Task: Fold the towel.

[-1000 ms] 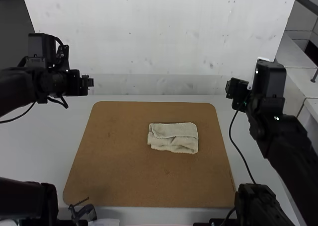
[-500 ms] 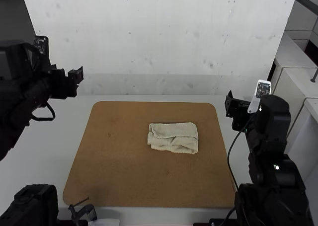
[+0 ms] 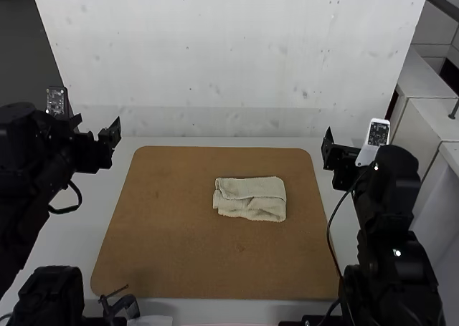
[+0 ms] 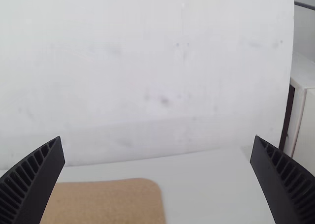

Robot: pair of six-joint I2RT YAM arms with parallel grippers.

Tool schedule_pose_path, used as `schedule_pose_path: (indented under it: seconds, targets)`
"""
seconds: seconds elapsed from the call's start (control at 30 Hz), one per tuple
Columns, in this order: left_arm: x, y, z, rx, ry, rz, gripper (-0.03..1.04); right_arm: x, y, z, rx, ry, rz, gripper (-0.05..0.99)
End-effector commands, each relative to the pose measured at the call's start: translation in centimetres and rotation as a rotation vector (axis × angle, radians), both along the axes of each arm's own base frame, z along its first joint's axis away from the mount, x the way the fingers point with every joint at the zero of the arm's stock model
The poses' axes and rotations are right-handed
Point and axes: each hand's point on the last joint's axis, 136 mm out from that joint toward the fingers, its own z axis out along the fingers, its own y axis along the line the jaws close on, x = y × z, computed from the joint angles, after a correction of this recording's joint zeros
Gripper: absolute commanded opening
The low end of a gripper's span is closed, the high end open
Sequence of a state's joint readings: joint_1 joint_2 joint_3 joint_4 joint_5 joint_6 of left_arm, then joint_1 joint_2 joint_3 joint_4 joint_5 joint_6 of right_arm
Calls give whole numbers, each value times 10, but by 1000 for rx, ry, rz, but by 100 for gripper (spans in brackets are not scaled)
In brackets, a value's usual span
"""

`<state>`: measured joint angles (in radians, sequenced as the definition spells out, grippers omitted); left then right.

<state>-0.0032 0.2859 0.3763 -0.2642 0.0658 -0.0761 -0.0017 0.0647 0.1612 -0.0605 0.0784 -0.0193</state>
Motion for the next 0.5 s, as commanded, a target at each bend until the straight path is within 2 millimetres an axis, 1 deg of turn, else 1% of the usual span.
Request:
schedule_pose_path:
  seconds: [0.0, 0.1, 0.3, 0.37, 0.47]
  targets:
    - [-7, 3, 14, -7, -72, 21, 97, -2, 1, 8, -8, -34, 2, 97]
    - [-17, 4, 26, -13, -127, 28, 97, -2, 0, 6, -9, -32, -2, 97]
    - [-29, 7, 31, -24, -172, 41, 97, -4, 0, 0, -9, -37, -6, 97]
    - [-31, 6, 30, -21, -185, 39, 97, -4, -1, 0, -9, -37, -7, 97]
    - [-28, 4, 18, -19, -170, 26, 97, -3, 0, -1, -9, -37, -6, 97]
